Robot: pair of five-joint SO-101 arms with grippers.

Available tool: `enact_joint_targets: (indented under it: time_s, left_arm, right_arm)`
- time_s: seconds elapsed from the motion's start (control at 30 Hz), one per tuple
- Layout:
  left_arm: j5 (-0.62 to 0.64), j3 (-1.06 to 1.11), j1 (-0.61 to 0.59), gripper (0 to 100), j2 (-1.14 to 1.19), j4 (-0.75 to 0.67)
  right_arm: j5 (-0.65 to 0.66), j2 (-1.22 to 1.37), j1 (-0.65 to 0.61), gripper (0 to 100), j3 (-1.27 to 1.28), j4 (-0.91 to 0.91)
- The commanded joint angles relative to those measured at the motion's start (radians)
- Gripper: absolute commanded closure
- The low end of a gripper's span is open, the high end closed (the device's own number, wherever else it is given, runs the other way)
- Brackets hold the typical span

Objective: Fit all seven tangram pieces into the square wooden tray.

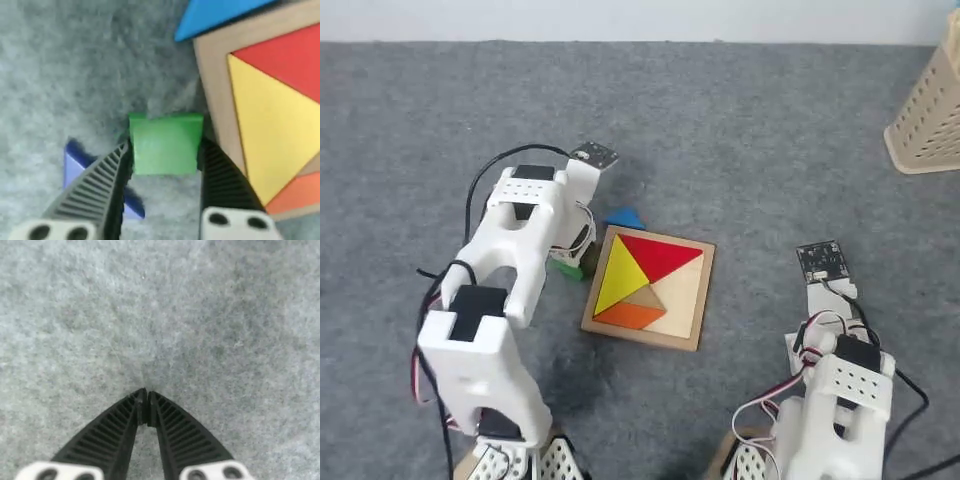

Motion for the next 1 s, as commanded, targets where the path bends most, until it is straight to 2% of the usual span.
enact_joint_targets:
  time_s: [0.0,0.2,0.37,0.43,0.57,0.7,0.97]
  left_arm:
    - [-0.005,-0.013,-0.028,89,-0.046,-0.002]
    - [-0.003,-0.004,0.018,89,-0.259,0.103]
    - [-0.003,0.001,0.048,89,-0.299,0.130]
    - [-0.014,0.001,0.038,86,-0.279,0.129]
    - [-0.127,-0.002,0.012,78,-0.209,0.094]
    - [-0.183,-0.036,-0.043,78,-0.121,0.018]
    - [-0.218,-0.111,-0.046,78,0.077,0.005]
  right_arm:
    - [-0.005,-0.025,-0.013,99.2,0.005,-0.018]
    - [-0.005,-0.025,-0.013,99.2,0.005,-0.018]
    - [-0.005,-0.025,-0.013,99.2,0.005,-0.018]
    - [-0.005,-0.025,-0.013,99.2,0.005,-0.018]
    - [-0.005,-0.025,-0.013,99.2,0.005,-0.018]
    - [-0.005,-0.025,-0.013,99.2,0.005,-0.018]
    - [-0.005,-0.025,-0.013,99.2,0.005,-0.018]
